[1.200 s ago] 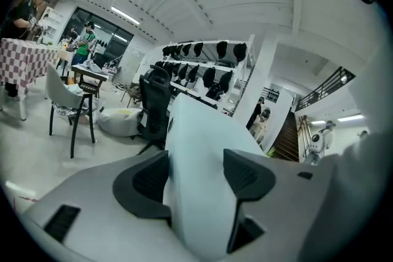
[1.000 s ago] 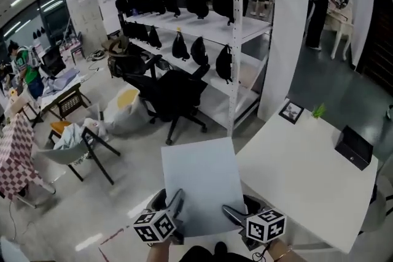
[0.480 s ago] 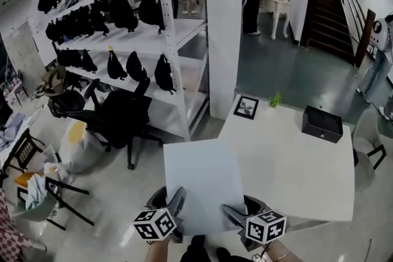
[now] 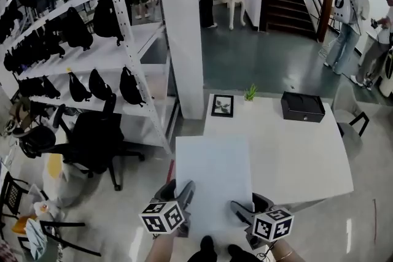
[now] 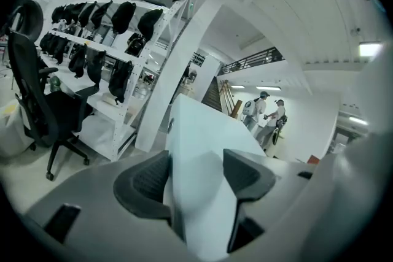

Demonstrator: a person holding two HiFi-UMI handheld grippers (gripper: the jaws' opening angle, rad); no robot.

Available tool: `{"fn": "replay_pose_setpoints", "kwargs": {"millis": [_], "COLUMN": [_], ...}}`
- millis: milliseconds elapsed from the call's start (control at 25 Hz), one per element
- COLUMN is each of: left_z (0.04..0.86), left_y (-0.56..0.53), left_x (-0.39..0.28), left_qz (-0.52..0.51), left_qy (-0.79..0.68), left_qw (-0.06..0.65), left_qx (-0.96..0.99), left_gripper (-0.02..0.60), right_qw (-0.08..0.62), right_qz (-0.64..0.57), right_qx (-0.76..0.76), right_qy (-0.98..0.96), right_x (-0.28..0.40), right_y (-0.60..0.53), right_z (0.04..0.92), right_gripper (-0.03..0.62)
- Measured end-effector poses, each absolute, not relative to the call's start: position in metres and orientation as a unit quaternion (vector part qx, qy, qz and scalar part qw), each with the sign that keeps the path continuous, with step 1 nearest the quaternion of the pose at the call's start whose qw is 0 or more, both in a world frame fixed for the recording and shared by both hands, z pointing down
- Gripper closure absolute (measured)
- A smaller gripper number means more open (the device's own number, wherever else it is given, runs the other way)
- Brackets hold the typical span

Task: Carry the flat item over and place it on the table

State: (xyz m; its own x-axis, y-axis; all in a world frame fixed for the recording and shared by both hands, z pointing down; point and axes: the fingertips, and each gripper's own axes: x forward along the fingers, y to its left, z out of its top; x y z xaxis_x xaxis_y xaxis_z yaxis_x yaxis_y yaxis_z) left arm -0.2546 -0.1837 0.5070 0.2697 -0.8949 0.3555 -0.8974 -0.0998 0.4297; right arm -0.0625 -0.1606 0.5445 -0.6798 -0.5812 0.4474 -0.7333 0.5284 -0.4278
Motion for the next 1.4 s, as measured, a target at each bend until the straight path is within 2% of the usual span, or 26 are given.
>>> {"fn": "replay_pose_setpoints", "kwargs": {"millis": [800, 1400], "left_z": [0.523, 0.533], "left_y": [-0.250, -0.288], "left_x": [-0.186, -0.171], "left_qz": [0.040, 0.051], "left_qy": [-0.503, -0.519], "left_qw": [0.314, 0.326], "left_qx": [0.804, 0.789], "left_gripper": [0.304, 0.304], "right_qw": [0.097, 0.105], "right_qz": [0.316, 0.326], "right_qx": [0.492, 0.480], "right_qy": [-0.805, -0.807], "right_x": [-0.005, 0.012], "right_y": [-0.180, -0.223], "right_z": [0.551, 0.560], "right_gripper": [0.261, 0.261]}}
